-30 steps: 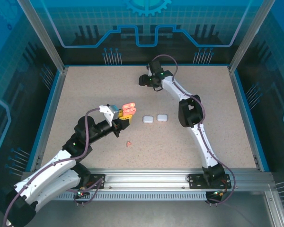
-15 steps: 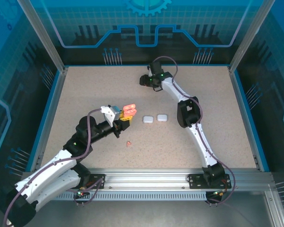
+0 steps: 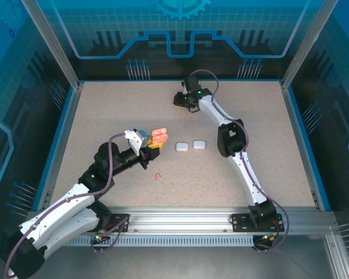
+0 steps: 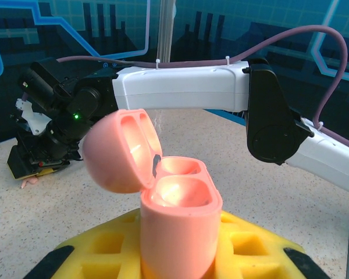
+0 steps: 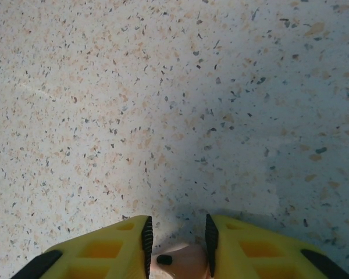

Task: Insert the wireless bluetooth earbuds into the charging case

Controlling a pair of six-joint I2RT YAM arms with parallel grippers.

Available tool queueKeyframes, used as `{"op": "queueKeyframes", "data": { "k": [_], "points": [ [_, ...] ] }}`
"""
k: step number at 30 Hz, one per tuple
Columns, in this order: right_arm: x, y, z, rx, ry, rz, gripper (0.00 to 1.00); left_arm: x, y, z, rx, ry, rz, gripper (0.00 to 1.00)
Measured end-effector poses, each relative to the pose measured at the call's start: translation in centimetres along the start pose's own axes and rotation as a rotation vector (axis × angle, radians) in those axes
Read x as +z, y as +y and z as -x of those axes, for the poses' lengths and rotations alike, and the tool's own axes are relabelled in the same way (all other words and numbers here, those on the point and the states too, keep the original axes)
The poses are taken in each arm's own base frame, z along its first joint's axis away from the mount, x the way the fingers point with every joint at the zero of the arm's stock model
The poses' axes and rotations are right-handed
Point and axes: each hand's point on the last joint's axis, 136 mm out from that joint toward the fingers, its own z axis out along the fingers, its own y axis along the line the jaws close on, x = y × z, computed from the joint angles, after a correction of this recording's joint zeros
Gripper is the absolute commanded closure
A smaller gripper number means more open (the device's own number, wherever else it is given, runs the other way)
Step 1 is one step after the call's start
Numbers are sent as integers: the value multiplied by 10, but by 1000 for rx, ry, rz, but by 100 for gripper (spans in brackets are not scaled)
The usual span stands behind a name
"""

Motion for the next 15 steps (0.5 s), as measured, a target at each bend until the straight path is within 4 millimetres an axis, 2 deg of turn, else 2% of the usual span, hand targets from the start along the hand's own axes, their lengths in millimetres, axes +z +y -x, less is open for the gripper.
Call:
{"op": "queueKeyframes", "data": {
  "k": [8,15],
  "points": [
    [0,0,-6,-76,6,-35,72,-1,1,1,1,-4,7,96],
    [-8,13,-32,-161,69,-53,74,-4,0,2,0,-4,11,96]
  ]
}}
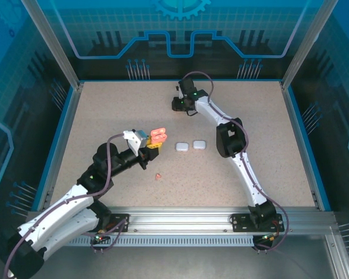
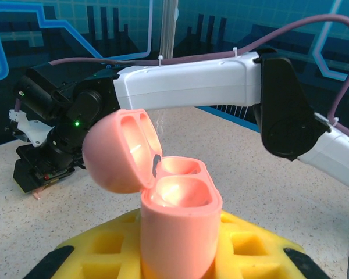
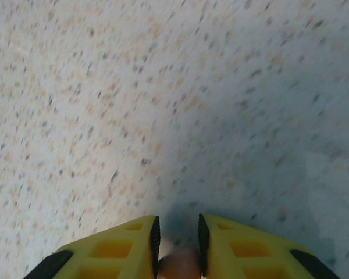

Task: Insert the wireless bluetooth earbuds into the charging case

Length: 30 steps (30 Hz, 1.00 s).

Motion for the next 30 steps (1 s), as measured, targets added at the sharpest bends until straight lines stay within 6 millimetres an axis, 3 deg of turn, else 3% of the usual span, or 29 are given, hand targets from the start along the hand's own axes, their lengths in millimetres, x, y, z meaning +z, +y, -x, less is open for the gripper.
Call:
{"op": "queueKeyframes", "data": {
  "k": [19,24,30],
  "points": [
    [-54,21,-103,-82,171,66,73,-3,1,2,1,-4,12,96],
    [-65,21,-114,-82,187,71,69,-3,1,2,1,-4,15,96],
    [-80,30,-105,-104,164,99,63,-3,1,2,1,-4,15,96]
  ]
}}
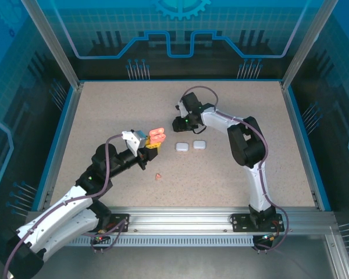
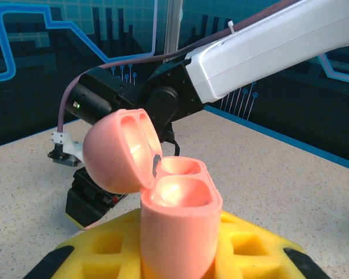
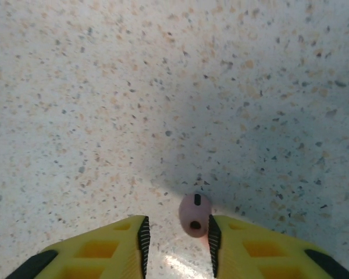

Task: Insert the wireless bluetooth earbuds into the charging case

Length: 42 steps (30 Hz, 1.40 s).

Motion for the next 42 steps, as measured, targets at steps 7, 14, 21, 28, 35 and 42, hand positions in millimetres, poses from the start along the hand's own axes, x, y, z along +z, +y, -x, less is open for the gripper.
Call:
{"op": "queueKeyframes", "data": {
  "k": [7,14,21,28,35,42],
  "points": [
    [-14,6,12,-31,-23,-7,66,0,0,0,0,0,0,96],
    [-11,12,18,-46,-27,-6,71,0,0,0,0,0,0,96],
    [-4,11,10,-43,3,-7,71,0,1,0,0,1,3,96],
    [5,6,0,-34,40,-18,72,0,1,-2,-2,7,8,95],
    [7,5,-1,-33,43,-23,71,0,1,-2,-2,8,8,95],
    [7,0,1,-36,38,-53,71,0,2,-3,-3,13,9,95]
  ]
}}
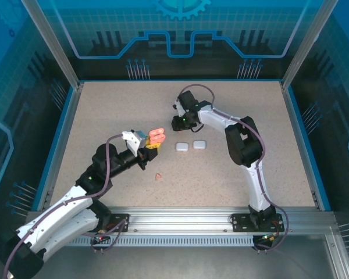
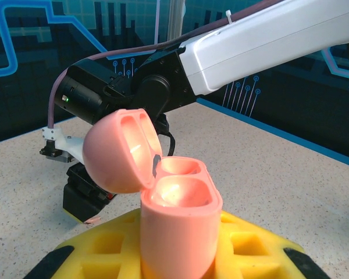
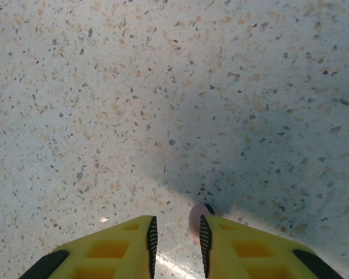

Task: Insert the wireless bluetooth earbuds into the charging case

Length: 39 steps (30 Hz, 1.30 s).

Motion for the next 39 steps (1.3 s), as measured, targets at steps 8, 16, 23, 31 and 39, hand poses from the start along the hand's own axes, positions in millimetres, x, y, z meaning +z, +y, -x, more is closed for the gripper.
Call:
{"op": "queueKeyframes", "data": {
  "k": [8,16,23,31,39],
  "points": [
    [7,-13,-13,13,47,-52,70,0,0,0,0,0,0,95],
    [5,-18,-14,-1,52,-73,64,0,0,0,0,0,0,95],
    [-15,-6,-13,-61,50,-73,59,0,1,0,0,-2,6,95],
    [-22,17,-25,-135,109,-99,60,-2,1,1,2,-8,10,95],
    [-7,20,-21,-165,137,-135,61,-2,1,2,2,-9,10,95]
  ]
}}
